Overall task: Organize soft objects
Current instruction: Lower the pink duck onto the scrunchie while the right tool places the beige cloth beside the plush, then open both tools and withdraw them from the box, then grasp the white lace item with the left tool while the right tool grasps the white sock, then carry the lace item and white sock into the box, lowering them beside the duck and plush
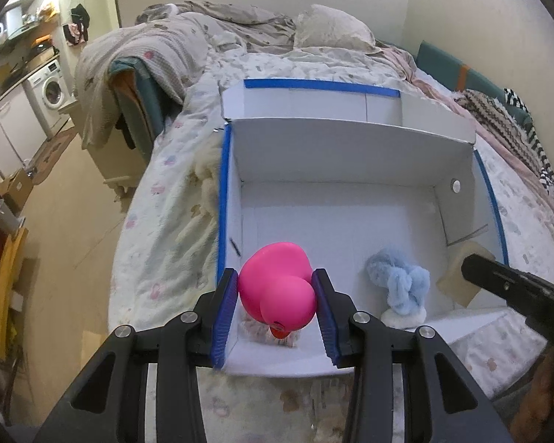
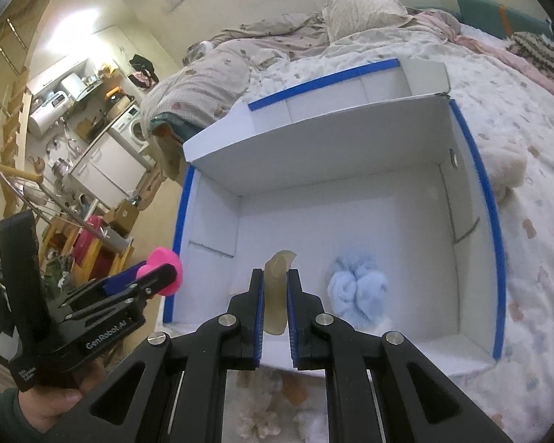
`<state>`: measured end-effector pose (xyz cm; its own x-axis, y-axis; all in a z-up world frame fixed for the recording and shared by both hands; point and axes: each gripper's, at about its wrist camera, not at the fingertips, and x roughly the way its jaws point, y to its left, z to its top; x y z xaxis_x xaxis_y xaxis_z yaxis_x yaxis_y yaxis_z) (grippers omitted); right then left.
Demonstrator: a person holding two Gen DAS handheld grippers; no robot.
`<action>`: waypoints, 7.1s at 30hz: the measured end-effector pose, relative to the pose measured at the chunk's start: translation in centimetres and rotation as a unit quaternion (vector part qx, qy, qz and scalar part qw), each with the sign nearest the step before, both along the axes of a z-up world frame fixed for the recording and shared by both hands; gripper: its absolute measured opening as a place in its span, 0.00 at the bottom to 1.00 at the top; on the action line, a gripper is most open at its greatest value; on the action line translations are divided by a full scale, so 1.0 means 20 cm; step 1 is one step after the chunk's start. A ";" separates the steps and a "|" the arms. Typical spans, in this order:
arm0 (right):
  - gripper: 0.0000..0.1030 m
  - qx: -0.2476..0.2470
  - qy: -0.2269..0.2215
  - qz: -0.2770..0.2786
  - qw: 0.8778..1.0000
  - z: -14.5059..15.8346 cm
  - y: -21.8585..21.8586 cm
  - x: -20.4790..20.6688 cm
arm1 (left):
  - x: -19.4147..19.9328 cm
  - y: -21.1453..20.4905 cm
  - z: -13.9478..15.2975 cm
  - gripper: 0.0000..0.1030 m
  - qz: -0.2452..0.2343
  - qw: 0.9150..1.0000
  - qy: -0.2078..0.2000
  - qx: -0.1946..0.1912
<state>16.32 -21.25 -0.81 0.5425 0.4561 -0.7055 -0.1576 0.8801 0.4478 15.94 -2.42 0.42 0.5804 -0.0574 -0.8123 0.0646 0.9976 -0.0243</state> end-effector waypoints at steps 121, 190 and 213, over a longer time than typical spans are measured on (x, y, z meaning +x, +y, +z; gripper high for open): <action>0.79 -0.061 0.124 -0.031 0.990 -0.36 -0.05 -0.32 | -0.44 0.20 -0.24 0.61 0.043 0.998 0.016 0.032; 0.26 -0.071 0.128 0.068 0.987 -0.41 0.20 -0.33 | -0.43 0.20 -0.32 0.12 0.030 0.993 0.101 -0.046; 0.26 -0.015 -0.013 0.013 1.000 0.03 0.06 -0.14 | -0.13 0.04 0.14 0.12 -0.020 0.999 -0.027 -0.007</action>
<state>13.50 -20.12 -0.18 0.5486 0.4500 -0.7047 -0.1925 0.8882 0.4173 13.26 -1.66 3.20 0.6207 -0.0932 -0.7785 0.1059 0.9938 -0.0346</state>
